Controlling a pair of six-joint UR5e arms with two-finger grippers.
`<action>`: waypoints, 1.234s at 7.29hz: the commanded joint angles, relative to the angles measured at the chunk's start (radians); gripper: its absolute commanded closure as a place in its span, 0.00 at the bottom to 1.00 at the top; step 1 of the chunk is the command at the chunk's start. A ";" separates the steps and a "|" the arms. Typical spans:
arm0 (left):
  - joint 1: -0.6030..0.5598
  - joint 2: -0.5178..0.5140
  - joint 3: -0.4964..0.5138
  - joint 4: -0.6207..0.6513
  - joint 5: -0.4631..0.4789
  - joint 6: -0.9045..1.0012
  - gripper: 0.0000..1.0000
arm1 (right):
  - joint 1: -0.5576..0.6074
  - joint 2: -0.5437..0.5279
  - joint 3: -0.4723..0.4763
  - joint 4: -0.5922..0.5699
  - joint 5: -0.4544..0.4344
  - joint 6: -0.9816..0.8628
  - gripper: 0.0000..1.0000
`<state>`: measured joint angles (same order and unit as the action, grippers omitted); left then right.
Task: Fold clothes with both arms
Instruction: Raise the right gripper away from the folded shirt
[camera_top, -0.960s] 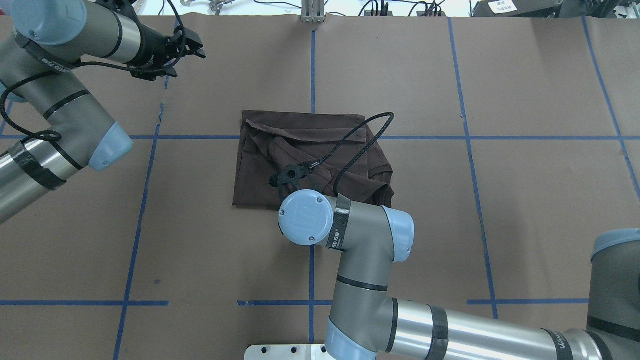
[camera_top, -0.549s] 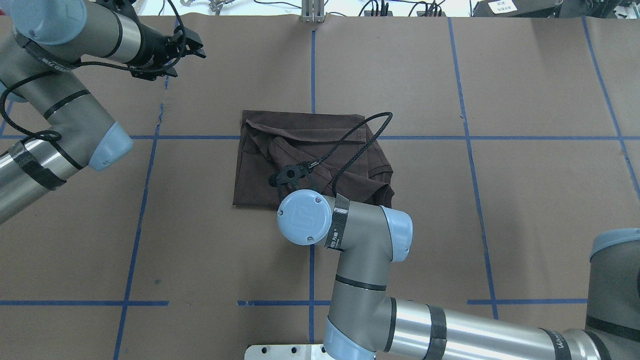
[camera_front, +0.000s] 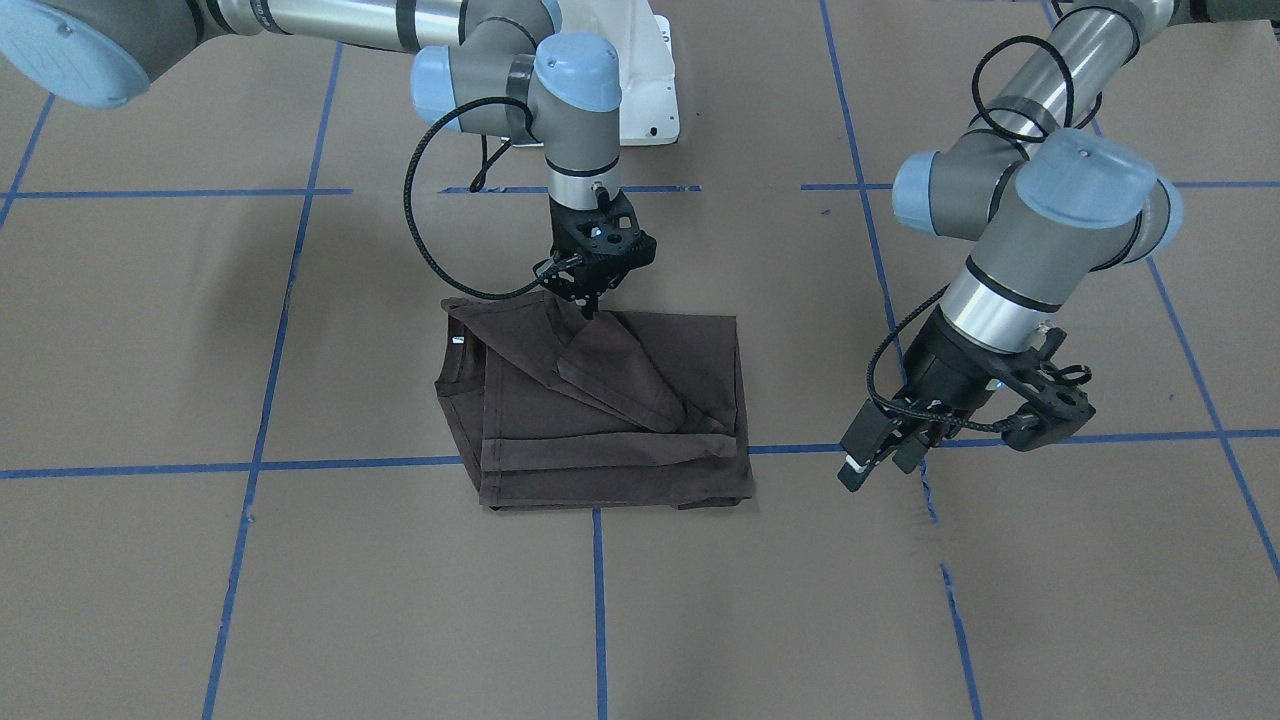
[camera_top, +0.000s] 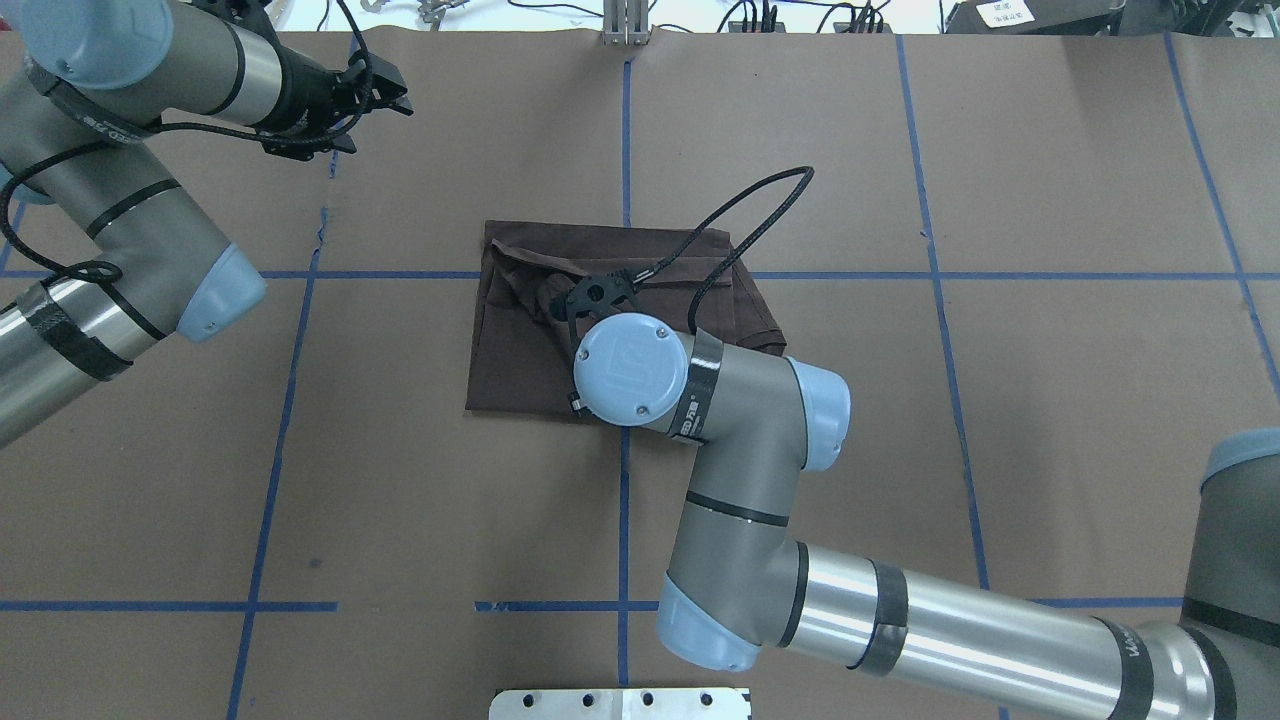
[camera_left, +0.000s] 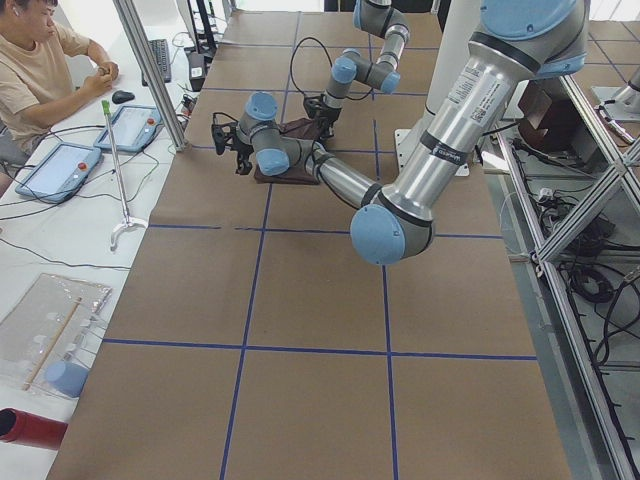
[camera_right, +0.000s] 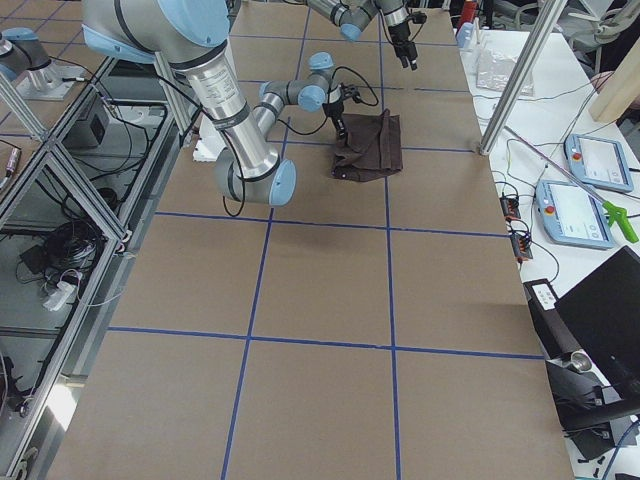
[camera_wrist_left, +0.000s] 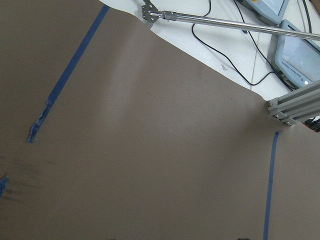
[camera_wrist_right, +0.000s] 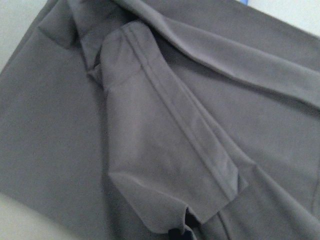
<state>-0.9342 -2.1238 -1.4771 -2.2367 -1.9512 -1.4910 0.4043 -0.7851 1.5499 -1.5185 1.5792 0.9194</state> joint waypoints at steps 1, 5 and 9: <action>0.000 0.005 -0.002 0.000 -0.002 0.000 0.15 | 0.109 -0.003 -0.011 -0.003 0.040 -0.116 1.00; 0.000 0.005 -0.009 0.000 0.000 -0.003 0.15 | 0.211 0.049 -0.183 0.032 0.053 -0.197 1.00; 0.005 0.004 -0.011 0.002 0.002 -0.020 0.15 | 0.283 0.102 -0.359 0.149 0.054 -0.246 1.00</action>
<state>-0.9309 -2.1187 -1.4870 -2.2350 -1.9502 -1.5066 0.6722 -0.6894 1.2249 -1.3885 1.6335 0.6852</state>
